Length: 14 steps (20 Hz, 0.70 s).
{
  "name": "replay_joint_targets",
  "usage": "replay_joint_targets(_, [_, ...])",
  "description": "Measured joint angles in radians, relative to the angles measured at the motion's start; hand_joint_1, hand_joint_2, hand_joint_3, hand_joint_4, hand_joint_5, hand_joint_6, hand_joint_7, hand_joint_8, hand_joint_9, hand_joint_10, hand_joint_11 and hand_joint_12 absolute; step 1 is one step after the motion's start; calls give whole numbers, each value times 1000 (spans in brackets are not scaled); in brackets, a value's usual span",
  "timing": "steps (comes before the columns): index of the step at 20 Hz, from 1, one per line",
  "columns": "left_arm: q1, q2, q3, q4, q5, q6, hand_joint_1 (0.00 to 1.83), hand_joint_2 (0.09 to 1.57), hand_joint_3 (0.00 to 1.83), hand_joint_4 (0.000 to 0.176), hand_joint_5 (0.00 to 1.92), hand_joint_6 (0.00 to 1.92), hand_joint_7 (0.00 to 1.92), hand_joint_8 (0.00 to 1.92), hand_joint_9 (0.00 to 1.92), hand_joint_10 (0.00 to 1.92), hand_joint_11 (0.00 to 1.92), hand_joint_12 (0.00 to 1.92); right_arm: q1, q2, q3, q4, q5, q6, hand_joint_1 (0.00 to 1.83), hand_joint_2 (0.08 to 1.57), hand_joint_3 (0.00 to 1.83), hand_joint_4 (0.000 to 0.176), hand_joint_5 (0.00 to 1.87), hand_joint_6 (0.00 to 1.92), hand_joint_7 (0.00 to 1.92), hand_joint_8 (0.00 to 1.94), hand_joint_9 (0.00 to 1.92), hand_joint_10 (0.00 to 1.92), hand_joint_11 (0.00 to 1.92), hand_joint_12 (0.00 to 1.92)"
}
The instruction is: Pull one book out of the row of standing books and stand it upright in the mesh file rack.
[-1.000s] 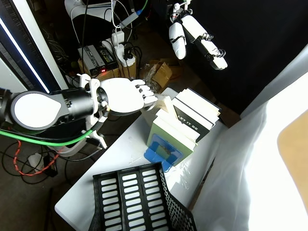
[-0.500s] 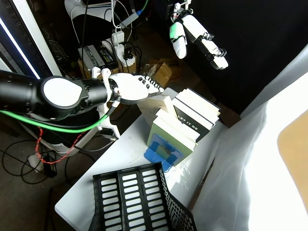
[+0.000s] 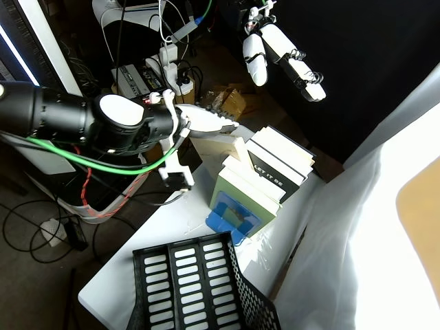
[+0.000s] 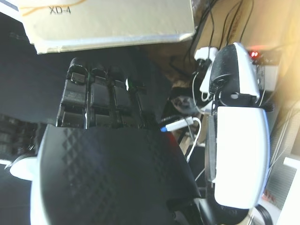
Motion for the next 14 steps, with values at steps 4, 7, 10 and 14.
replay_joint_targets(4, [0, -15, 12, 3, -1, -18, 0, 1340, 3, 20, 22, 8, 0, 0, 0, 0, 0, 0, 0, -40, 24, -60, -13, 27, 1079, 894, 0, 0, 301, 74, 336, 10, 197, 310, 0, 1543])
replay_joint_targets(7, [0, -16, 12, 5, -1, -21, 0, 1341, 3, 23, 8, 2, 0, 0, 0, 0, 0, 0, 0, -55, 30, -77, -24, 29, 1050, 858, 0, 0, 291, 79, 314, 24, 23, 708, 0, 1619])
replay_joint_targets(10, [0, -17, 14, 6, -1, -24, 7, 1339, 1, 21, 24, 9, 0, 0, 0, 0, 0, 0, 0, -71, 44, -99, -29, 35, 910, 1218, 72, 0, 273, 689, 414, 186, 0, 1081, 0, 1914])
replay_joint_targets(14, [0, -29, 24, 7, -5, -35, 11, 1340, 1, 30, 22, 5, 0, 0, 0, 0, 6, 3, 0, -93, 64, -121, -42, 39, 919, 1040, 0, 13, 159, 577, 333, 101, 70, 647, 0, 1633])
